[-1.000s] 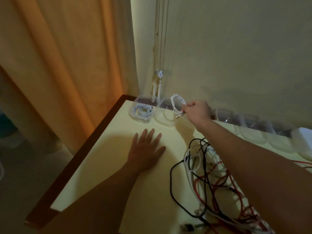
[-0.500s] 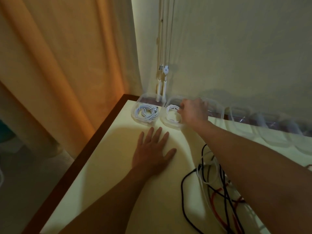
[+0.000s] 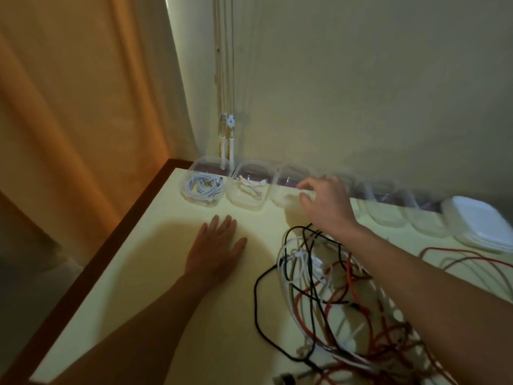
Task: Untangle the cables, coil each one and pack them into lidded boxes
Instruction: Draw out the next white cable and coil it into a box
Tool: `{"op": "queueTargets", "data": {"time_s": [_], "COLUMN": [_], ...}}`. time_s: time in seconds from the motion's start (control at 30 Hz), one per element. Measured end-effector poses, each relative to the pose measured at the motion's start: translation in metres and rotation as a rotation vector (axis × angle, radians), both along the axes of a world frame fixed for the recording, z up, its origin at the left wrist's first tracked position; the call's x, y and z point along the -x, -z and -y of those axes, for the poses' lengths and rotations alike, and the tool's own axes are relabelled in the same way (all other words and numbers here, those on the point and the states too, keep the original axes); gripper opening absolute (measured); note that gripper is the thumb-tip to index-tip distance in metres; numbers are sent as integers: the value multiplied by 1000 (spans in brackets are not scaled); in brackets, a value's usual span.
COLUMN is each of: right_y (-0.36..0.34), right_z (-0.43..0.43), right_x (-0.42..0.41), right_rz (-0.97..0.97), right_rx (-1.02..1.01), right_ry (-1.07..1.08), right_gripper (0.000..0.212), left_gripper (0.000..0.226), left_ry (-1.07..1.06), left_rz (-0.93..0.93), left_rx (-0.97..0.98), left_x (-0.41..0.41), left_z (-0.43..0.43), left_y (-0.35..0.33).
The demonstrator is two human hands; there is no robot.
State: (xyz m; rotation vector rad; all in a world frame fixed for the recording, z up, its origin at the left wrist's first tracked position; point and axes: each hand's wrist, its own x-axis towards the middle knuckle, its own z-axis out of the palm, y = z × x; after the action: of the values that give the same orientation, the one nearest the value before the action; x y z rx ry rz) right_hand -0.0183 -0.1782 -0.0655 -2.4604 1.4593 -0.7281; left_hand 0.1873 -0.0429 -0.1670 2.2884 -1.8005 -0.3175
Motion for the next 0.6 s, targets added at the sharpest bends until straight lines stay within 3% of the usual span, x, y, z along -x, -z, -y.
{"op": "queueTargets", "data": {"time_s": [0.1, 0.17, 0.3, 0.43, 0.6], "right_y": [-7, -7, -1, 1, 0], "right_z": [-22, -35, -57, -76, -93], "right_x": [52, 83, 132, 164, 186], "right_rz": [-44, -69, -140, -72, -36], "right_rx": [8, 8, -123, -248, -331], "right_ry": [42, 69, 87, 79, 129], "right_gripper": [22, 21, 16, 20, 28], "left_gripper": [75, 81, 57, 45, 32], "left_ry": [-48, -61, -166, -143, -244], "left_rz": [-78, -109, -403, -395, -325], "left_rx": [-103, -115, 85, 286, 134], "left_x": [16, 32, 83, 128, 147], "left_z": [0, -2, -8, -18, -21], "left_y": [-14, -23, -37, -53, -66]}}
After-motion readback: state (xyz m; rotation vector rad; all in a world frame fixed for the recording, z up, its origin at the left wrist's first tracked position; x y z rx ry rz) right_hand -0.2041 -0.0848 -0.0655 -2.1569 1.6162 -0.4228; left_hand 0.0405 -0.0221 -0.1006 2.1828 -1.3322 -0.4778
